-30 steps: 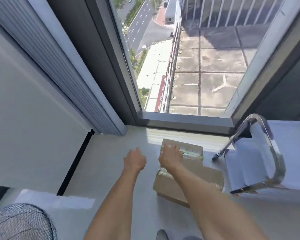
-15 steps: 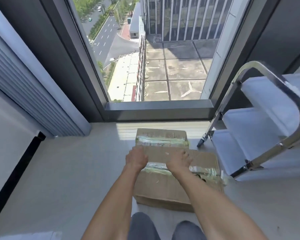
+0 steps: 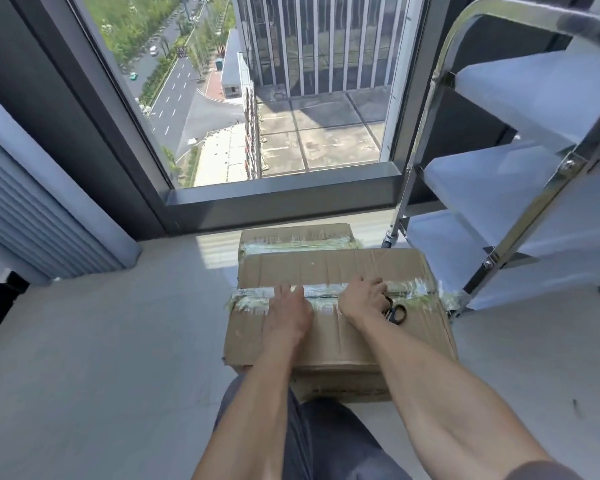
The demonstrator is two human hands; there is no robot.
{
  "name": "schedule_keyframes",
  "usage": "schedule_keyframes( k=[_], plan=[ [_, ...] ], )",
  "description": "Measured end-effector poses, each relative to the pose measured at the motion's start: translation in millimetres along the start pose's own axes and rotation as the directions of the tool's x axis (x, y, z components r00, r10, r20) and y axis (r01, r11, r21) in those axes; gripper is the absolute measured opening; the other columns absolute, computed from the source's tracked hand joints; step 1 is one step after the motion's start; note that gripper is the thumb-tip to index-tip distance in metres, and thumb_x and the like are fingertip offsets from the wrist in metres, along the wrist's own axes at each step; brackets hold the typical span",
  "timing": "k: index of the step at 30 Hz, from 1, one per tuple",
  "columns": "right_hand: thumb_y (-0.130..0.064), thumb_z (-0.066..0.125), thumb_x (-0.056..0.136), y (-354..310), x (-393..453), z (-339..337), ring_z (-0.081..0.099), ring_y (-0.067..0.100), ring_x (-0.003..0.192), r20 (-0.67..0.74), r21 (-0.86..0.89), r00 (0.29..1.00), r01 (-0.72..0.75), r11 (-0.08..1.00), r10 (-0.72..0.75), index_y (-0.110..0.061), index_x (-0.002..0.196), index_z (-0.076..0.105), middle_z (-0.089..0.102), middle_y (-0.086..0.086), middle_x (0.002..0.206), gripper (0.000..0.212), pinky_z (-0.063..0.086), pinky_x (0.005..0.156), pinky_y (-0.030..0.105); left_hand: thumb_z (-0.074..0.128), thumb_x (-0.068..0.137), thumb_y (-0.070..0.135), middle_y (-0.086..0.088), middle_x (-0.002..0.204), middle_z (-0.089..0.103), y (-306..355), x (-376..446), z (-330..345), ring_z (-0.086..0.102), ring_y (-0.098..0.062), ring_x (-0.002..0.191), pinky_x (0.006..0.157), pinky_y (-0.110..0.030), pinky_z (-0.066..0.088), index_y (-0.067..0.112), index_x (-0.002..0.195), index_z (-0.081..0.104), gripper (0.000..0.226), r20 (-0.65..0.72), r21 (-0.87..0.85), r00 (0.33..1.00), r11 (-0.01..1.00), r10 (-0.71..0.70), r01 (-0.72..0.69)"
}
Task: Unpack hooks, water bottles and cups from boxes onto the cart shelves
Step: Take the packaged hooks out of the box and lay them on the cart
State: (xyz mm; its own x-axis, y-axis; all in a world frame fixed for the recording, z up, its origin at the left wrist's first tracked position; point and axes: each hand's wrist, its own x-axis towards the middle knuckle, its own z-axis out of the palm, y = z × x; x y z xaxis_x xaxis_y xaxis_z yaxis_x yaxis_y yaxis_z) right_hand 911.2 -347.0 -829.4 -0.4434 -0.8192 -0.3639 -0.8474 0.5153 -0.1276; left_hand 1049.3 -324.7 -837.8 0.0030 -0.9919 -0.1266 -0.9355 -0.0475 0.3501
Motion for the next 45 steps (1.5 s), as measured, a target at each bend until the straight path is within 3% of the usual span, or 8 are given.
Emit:
schedule_keyframes(
  k=[16, 19, 22, 28, 31, 37, 41, 45],
  plan=[
    [-0.022, 0.047, 0.097, 55, 26, -22, 0.043, 0.035, 0.125, -0.067, 0.159, 0.99, -0.11, 0.981, 0.122, -0.008, 0.129, 0.057, 0.046, 0.018, 0.136, 0.037, 0.042, 0.097, 0.045, 0.047, 0.085, 0.013, -0.015, 0.089, 0.064, 78, -31, 47, 0.061, -0.034, 0.09, 0.074, -0.04, 0.048, 0.006, 0.08, 0.066, 0.021, 0.117, -0.123, 0.979, 0.98, 0.168, -0.154],
    [-0.017, 0.047, 0.097, 59, 27, -18, 0.043, 0.036, 0.121, -0.124, 0.217, 0.987, -0.07, 0.974, 0.099, -0.005, 0.126, 0.057, 0.041, 0.02, 0.133, 0.033, 0.046, 0.089, 0.041, 0.051, 0.084, 0.046, -0.008, 0.07, 0.058, 77, -27, 47, 0.058, -0.027, 0.074, 0.073, -0.04, 0.051, 0.011, 0.063, 0.056, 0.041, 0.122, -0.246, 0.988, 0.967, 0.092, -0.059],
    [-0.014, 0.046, 0.097, 61, 29, -11, 0.047, 0.039, 0.118, -0.134, 0.246, 0.985, -0.075, 0.966, 0.11, -0.002, 0.125, 0.057, 0.041, 0.022, 0.132, 0.032, 0.048, 0.088, 0.041, 0.05, 0.067, 0.073, 0.0, 0.09, 0.053, 78, -33, 58, 0.051, -0.022, 0.088, 0.082, -0.039, 0.044, 0.022, 0.083, 0.061, 0.055, 0.15, -0.059, 0.976, 0.987, 0.159, -0.152],
    [-0.016, 0.048, 0.095, 46, 37, -16, 0.054, 0.038, 0.12, -0.03, 0.379, 0.995, -0.072, 0.923, 0.09, 0.001, 0.131, 0.05, 0.053, 0.024, 0.133, 0.039, 0.047, 0.095, 0.039, 0.05, 0.085, 0.015, -0.009, 0.101, 0.059, 67, -34, 59, 0.055, -0.03, 0.098, 0.079, -0.038, 0.041, 0.014, 0.098, 0.062, 0.018, 0.041, -0.018, 0.984, 0.985, 0.171, -0.17],
    [-0.019, 0.05, 0.091, 40, 35, -18, 0.056, 0.038, 0.118, -0.008, 0.432, 0.999, -0.042, 0.901, 0.05, -0.002, 0.127, 0.056, 0.056, 0.022, 0.13, 0.04, 0.046, 0.093, 0.037, 0.05, 0.09, 0.013, -0.005, 0.095, 0.063, 47, -22, 45, 0.059, -0.027, 0.092, 0.074, -0.037, 0.044, 0.017, 0.091, 0.063, 0.014, 0.044, -0.111, 0.999, 0.994, 0.028, -0.022],
    [-0.042, 0.063, 0.091, 44, 27, -29, 0.059, 0.026, 0.07, 0.173, 0.744, 0.963, 0.01, 0.668, -0.207, -0.014, 0.084, 0.062, 0.062, 0.011, 0.08, 0.029, 0.038, 0.057, 0.028, 0.066, 0.088, 0.012, 0.0, 0.076, 0.062, 20, -4, 20, 0.057, -0.015, 0.072, 0.068, -0.029, 0.044, 0.013, 0.077, 0.061, 0.012, 0.146, -0.677, 0.974, 0.7, -0.174, 0.227],
    [-0.026, 0.063, 0.092, 23, 15, -40, 0.065, 0.019, 0.066, 0.242, 0.765, 0.888, 0.074, 0.64, -0.392, -0.013, 0.098, 0.068, 0.072, 0.008, 0.085, 0.016, 0.046, 0.059, 0.026, 0.067, 0.085, 0.0, 0.005, 0.06, 0.055, 21, -7, 14, 0.049, -0.01, 0.057, 0.053, -0.021, 0.04, 0.015, 0.067, 0.058, 0.025, 0.178, -0.751, 0.97, 0.614, -0.162, 0.241],
    [-0.008, 0.058, 0.091, 9, 11, -45, 0.064, 0.02, 0.058, 0.105, 0.744, 0.927, 0.167, 0.647, -0.36, -0.011, 0.077, 0.063, 0.074, 0.019, 0.089, 0.016, 0.045, 0.046, 0.022, 0.068, 0.087, 0.011, 0.005, 0.063, 0.059, 28, -10, 7, 0.053, -0.008, 0.055, 0.05, -0.018, 0.043, 0.012, 0.084, 0.063, 0.005, 0.196, -0.804, 0.969, 0.542, -0.152, 0.247]
  ],
)
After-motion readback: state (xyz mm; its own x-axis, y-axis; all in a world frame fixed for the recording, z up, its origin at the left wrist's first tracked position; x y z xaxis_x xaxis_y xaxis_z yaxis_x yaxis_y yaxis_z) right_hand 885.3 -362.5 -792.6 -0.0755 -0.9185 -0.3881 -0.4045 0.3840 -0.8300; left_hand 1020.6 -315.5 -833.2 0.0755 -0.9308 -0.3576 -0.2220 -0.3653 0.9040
